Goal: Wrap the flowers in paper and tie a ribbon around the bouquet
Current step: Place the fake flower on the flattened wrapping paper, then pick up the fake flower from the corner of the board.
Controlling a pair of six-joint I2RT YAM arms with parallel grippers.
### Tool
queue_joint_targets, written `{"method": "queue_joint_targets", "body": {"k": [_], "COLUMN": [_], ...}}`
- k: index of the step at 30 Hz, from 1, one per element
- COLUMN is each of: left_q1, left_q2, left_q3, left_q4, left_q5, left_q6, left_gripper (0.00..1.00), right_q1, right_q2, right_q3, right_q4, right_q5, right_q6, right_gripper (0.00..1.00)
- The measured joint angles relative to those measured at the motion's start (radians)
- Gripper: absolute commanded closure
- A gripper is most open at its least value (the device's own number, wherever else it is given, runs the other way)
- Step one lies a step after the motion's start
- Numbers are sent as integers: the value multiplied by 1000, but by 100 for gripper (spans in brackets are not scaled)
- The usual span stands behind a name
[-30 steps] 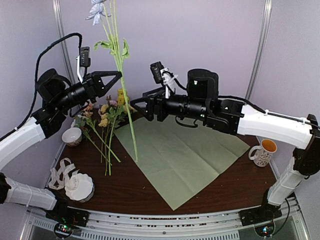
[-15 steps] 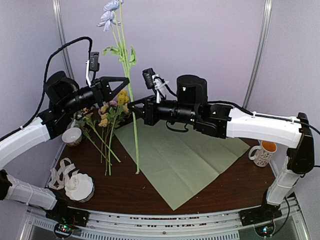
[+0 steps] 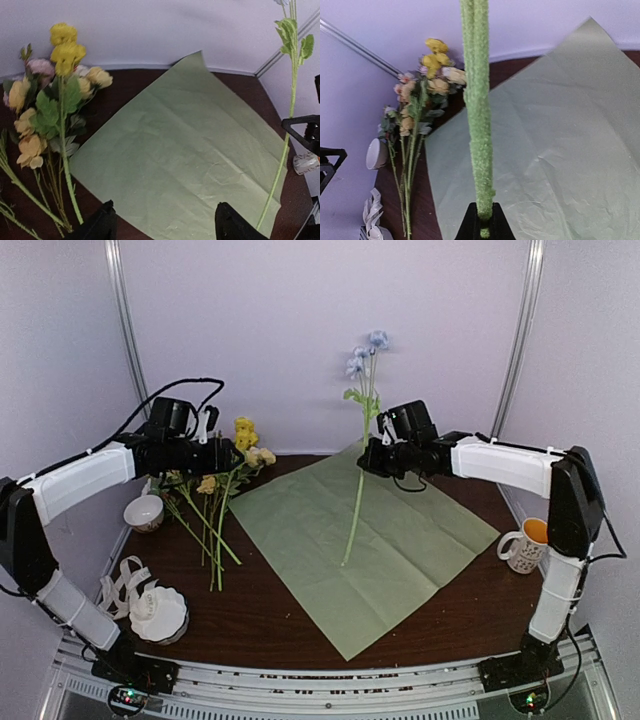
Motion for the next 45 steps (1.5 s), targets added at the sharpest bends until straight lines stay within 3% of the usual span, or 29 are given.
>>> {"method": "queue_joint_targets", "body": {"k": [4, 6, 10, 14, 21, 28, 38, 40, 42, 45], "left_q1": [87, 117, 159, 171, 170, 170, 161, 157, 156, 156], "left_q2": [82, 112, 180, 276, 378, 470, 570, 571, 571, 571], "left_q3": [-27, -31, -29, 0, 82, 129, 137, 138, 139, 139], "left_q4": [-65, -76, -75, -89, -113, -111, -147, -150, -150, -153], "left_q5": [-32, -46, -68, -96, -106, -83, -102, -110, -116, -125], "left_q6": [-7, -17, -47, -43, -17, 5, 34, 40, 44, 50], "left_gripper": [38, 46, 64, 69, 83, 76, 77, 83, 98, 100], "right_q1": [-53, -59, -66, -68, -69, -54, -38, -37, -37, -37], "right_q2": [141, 211, 275, 277, 203, 61, 51, 49, 43, 41], "right_q3": [24, 63, 84, 87, 56, -10, -68, -69, -80, -87], "right_q4": [-103, -159, -220, -254, -288, -286, -296, -296, -295, -297], "right_q5": [-5, -7, -22, -12, 74, 102, 106, 106, 106, 106], "right_q6": [12, 7, -7, -23, -61, -90, -103, -105, -107, -113], "right_gripper": [99, 95, 74, 66, 65, 64, 64, 64, 65, 64]}}
